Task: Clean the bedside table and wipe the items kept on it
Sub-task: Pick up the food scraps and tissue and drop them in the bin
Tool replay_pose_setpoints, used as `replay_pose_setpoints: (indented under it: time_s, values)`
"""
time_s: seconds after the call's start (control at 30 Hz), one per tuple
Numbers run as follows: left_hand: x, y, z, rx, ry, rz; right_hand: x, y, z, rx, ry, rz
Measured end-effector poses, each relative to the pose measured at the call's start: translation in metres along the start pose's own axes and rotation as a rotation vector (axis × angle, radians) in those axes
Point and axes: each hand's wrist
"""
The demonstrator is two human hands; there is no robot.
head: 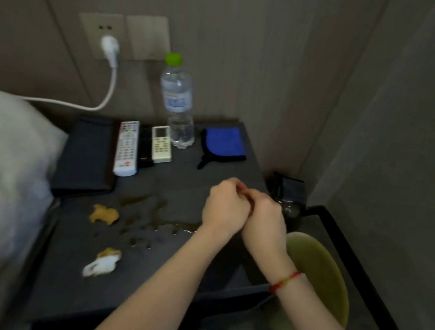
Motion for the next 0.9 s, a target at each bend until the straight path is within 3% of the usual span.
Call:
replay_pose_setpoints:
  time_s: [0.23,0.33,0.43,0.57,0.73,0.9]
  values:
    - [-0.122,-0.102,-0.013,-0.251,0.119,-0.333,0.095,-0.089,0.045,-0.182,-0.374,-0.017]
    - [-0.154,-0.145,-0.014,-0.224,0.150,-0.550,0.127,-0.103,0.065,-0.312,-0.541,0.097]
    - [-0.165,-0.176,-0.017,-0.114,0.070,-0.734,0.144,-0.108,0.074,-0.378,-0.630,0.211]
    - [-0.159,-0.192,-0.024,-0.018,0.028,-0.801,0.151,-0.111,0.076,-0.409,-0.611,0.264]
    - [-0.151,-0.186,-0.030,-0.056,0.105,-0.718,0.151,-0.105,0.078,-0.410,-0.509,0.278]
    - [-0.138,-0.144,-0.030,-0.167,0.112,-0.381,0.112,-0.075,0.062,-0.150,-0.193,0.063]
Point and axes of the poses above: each hand's wrist, its own z-axis away from the middle knuckle, its own x-axis out of the palm, y = z × x, and after that the axes turned 6 degrees about y, right-handed
